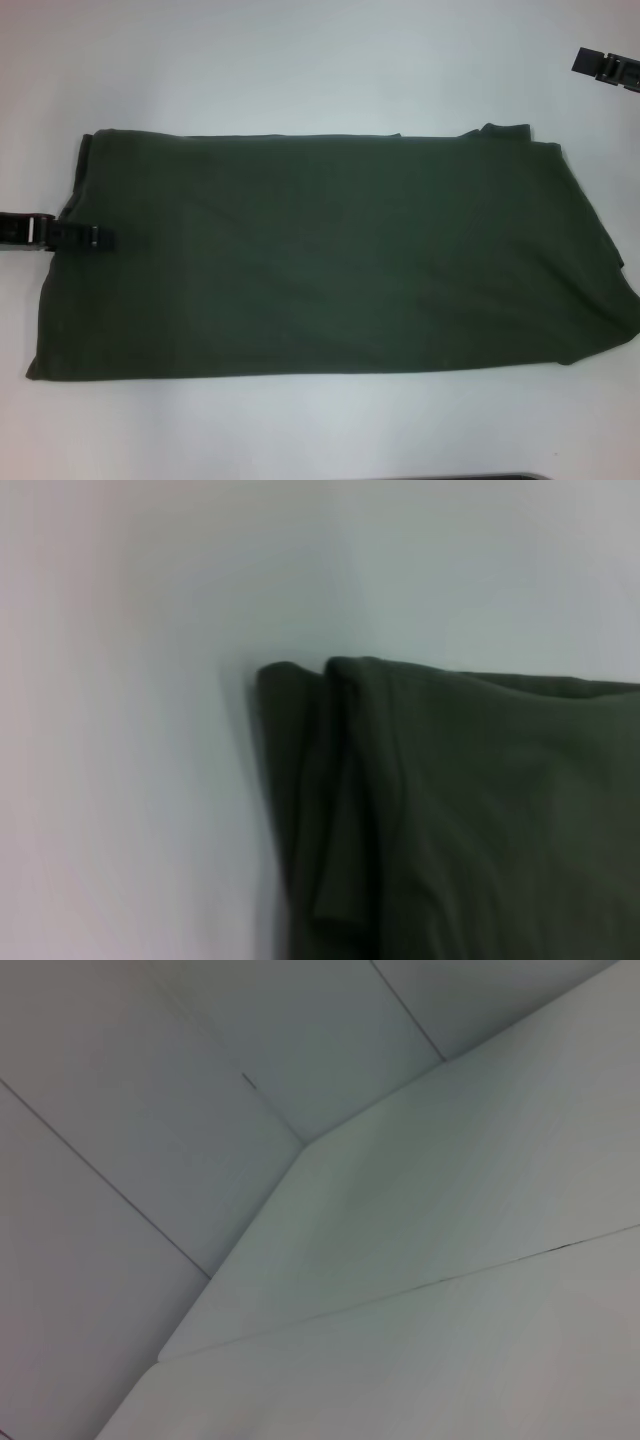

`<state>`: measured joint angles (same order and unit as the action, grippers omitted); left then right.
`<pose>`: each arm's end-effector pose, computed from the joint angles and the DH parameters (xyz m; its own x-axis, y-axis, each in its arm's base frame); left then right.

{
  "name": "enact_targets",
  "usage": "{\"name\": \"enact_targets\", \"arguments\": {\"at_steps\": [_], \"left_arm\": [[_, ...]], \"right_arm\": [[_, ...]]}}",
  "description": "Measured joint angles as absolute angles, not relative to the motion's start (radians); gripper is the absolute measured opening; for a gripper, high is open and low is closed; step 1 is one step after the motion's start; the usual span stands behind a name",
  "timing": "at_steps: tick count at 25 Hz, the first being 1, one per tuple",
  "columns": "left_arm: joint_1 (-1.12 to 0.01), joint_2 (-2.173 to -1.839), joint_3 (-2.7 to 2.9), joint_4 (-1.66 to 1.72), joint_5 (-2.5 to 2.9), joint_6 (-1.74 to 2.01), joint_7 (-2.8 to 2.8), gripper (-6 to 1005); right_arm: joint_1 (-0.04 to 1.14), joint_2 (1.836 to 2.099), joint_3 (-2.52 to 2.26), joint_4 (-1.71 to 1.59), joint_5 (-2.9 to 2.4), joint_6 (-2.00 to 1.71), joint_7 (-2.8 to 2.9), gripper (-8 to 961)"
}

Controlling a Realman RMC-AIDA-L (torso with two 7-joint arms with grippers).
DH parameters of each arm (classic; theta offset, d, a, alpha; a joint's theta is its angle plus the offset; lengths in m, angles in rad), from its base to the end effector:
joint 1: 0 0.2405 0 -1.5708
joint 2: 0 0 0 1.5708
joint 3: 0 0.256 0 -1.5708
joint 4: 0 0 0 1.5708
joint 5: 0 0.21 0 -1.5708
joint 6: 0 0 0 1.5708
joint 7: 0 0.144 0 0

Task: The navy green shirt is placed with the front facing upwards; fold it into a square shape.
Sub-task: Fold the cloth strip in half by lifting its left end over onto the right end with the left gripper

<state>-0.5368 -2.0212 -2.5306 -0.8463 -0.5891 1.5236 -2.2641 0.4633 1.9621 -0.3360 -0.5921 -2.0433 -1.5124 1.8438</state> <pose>-0.3290 0.3274 0.0475 0.3191 0.9229 0.2153 0.9362 -0.2718 -0.2227 0.3352 0.3274 0.0798 0.2894 -0.6229 -0.7268 -0.9136 -0.4062 -0.0157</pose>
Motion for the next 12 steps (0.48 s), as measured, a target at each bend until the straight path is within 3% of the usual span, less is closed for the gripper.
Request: {"name": "enact_targets", "arguments": {"at_steps": [12], "left_arm": [[-0.575,-2.031,-2.508,-0.835,-0.589,1.530,-2.264,843]], "right_arm": [[0.463,1.959,-0.336,-0.592,-2.043,-1.512,1.844,927]]}}
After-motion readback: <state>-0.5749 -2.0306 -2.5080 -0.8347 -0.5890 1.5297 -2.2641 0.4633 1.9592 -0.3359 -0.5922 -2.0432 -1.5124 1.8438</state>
